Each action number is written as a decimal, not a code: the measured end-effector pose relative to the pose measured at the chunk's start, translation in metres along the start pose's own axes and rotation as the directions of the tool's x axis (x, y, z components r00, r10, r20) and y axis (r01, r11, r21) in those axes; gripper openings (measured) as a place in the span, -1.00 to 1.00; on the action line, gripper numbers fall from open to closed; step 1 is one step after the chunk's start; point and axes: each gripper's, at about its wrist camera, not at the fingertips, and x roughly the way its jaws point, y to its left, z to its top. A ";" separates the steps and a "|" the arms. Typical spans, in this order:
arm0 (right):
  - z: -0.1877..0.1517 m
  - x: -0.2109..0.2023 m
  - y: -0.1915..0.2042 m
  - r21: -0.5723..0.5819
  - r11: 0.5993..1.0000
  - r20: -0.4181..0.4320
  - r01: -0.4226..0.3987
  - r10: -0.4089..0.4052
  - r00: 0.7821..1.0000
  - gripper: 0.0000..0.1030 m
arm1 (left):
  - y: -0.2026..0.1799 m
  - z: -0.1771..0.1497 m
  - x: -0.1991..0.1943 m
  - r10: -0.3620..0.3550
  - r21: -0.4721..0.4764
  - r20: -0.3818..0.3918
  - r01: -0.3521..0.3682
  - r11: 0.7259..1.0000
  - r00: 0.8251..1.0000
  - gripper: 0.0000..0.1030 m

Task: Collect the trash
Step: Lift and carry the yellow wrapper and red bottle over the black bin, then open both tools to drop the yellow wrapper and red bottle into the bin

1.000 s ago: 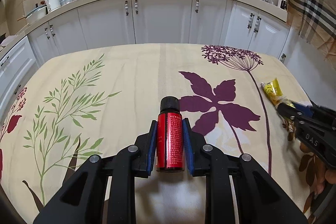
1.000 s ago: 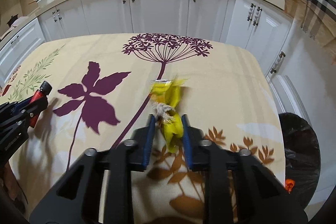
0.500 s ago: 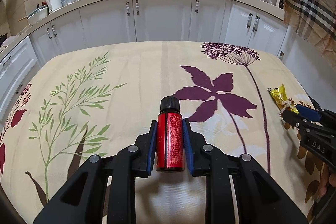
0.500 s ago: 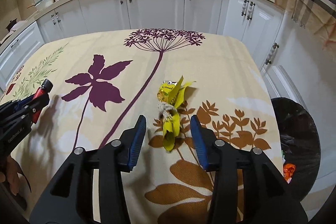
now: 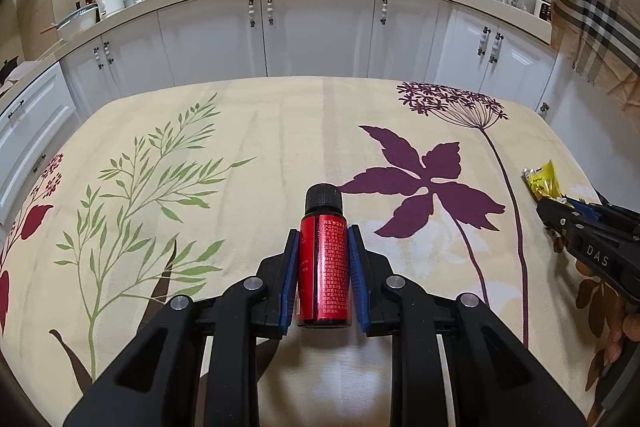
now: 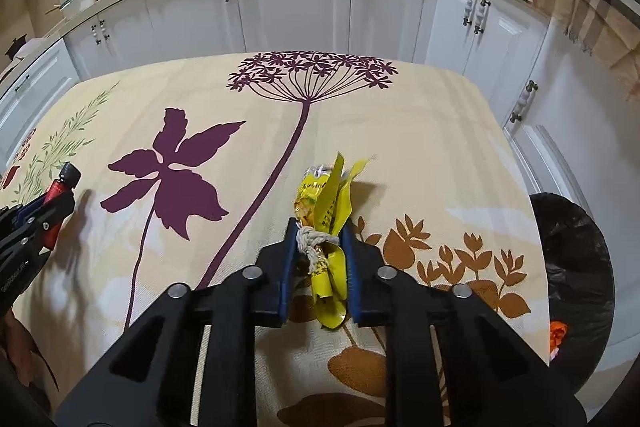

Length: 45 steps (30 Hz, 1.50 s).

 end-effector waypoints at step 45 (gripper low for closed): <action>-0.095 -0.154 -0.193 0.347 0.864 0.188 0.364 -0.445 0.876 -0.65 | -0.274 0.001 -0.065 -0.424 0.396 0.109 0.352 0.848 0.899 -0.52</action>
